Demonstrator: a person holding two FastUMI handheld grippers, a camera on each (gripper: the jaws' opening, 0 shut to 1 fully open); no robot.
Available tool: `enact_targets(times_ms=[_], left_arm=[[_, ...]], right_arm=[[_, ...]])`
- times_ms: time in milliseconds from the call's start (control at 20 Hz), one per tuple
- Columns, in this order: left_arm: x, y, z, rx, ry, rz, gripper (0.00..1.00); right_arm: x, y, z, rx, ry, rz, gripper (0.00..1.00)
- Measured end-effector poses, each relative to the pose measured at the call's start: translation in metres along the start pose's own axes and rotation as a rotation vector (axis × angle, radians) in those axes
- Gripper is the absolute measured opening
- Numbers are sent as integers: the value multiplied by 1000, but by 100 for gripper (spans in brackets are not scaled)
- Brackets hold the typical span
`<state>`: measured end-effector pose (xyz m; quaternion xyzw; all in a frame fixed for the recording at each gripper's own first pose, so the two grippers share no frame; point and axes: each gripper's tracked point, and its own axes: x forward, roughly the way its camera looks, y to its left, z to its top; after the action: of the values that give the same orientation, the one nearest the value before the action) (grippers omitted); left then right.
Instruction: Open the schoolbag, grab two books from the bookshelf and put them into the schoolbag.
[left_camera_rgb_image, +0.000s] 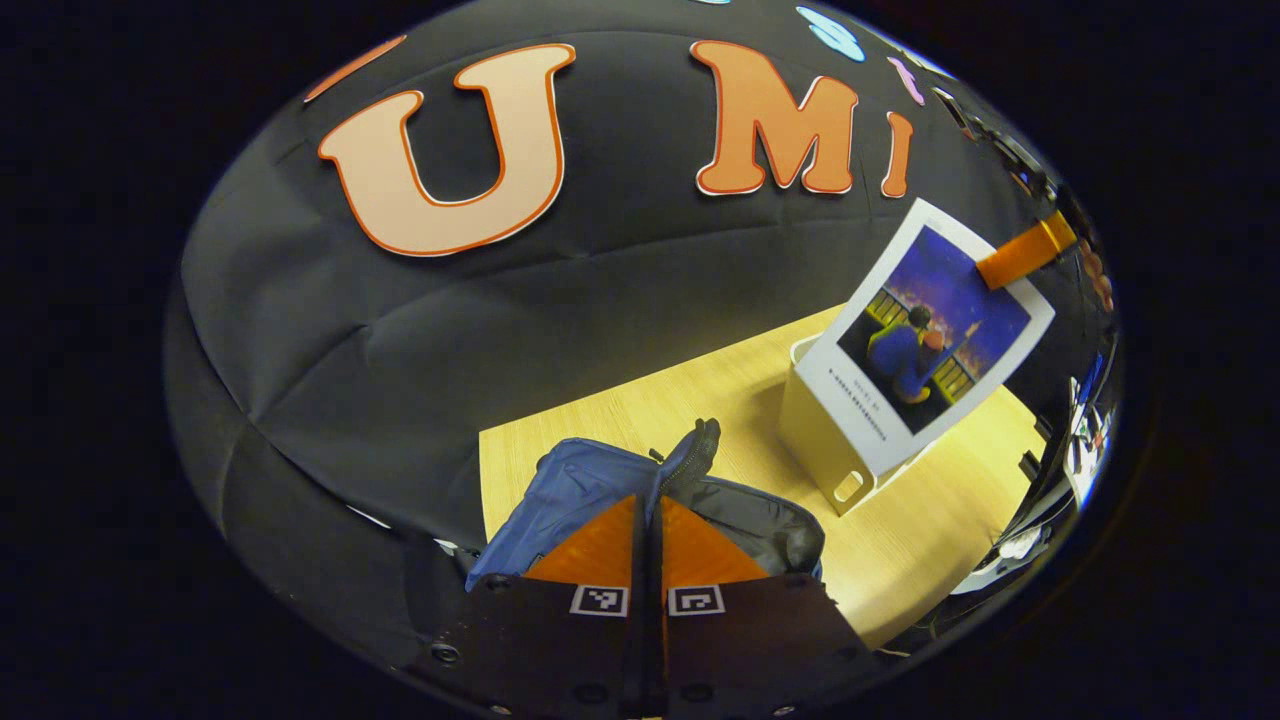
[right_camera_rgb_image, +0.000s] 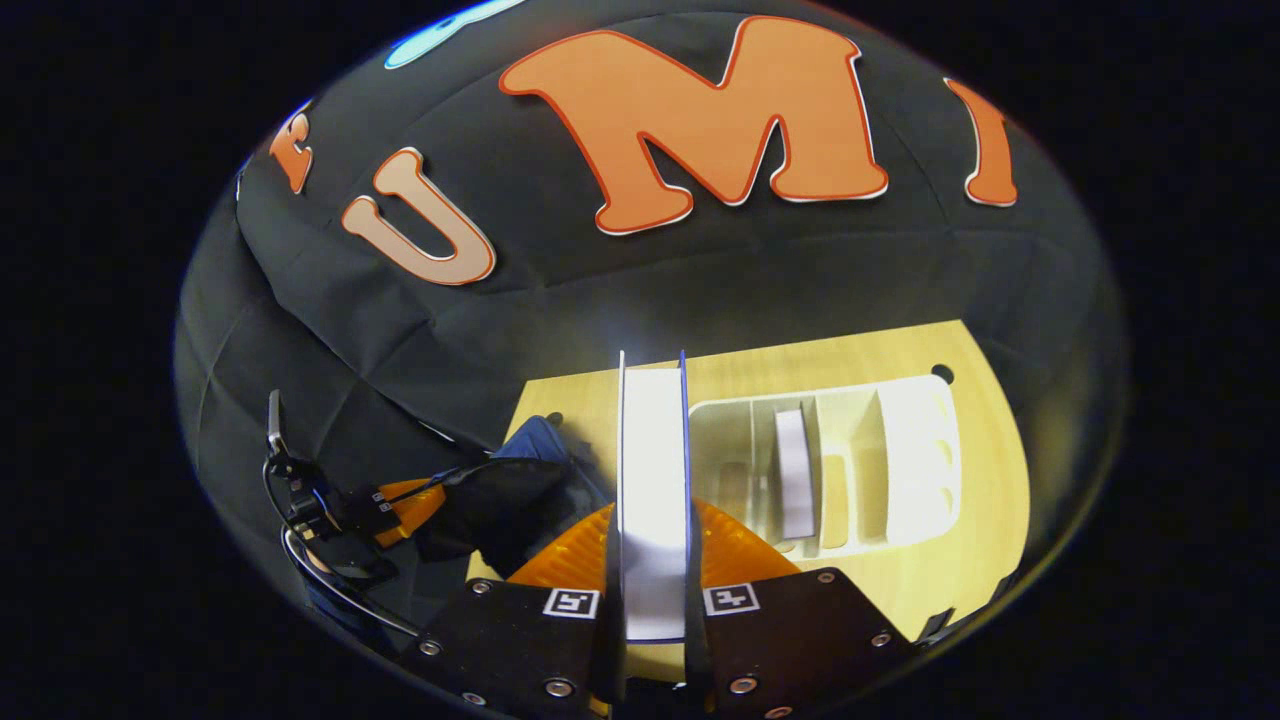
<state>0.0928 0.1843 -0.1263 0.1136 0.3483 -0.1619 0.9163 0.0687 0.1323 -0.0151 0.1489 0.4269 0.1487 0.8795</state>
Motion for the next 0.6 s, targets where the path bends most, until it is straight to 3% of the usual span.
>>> enact_targets(times_ms=[350,600], left_arm=[[1,-10,2,-13,39,-21,0],[3,-19,-1,-37,42,-42,0]], right_arm=[[35,45,-61,211,50,149,23],[80,69,-107,367,63,163,22]])
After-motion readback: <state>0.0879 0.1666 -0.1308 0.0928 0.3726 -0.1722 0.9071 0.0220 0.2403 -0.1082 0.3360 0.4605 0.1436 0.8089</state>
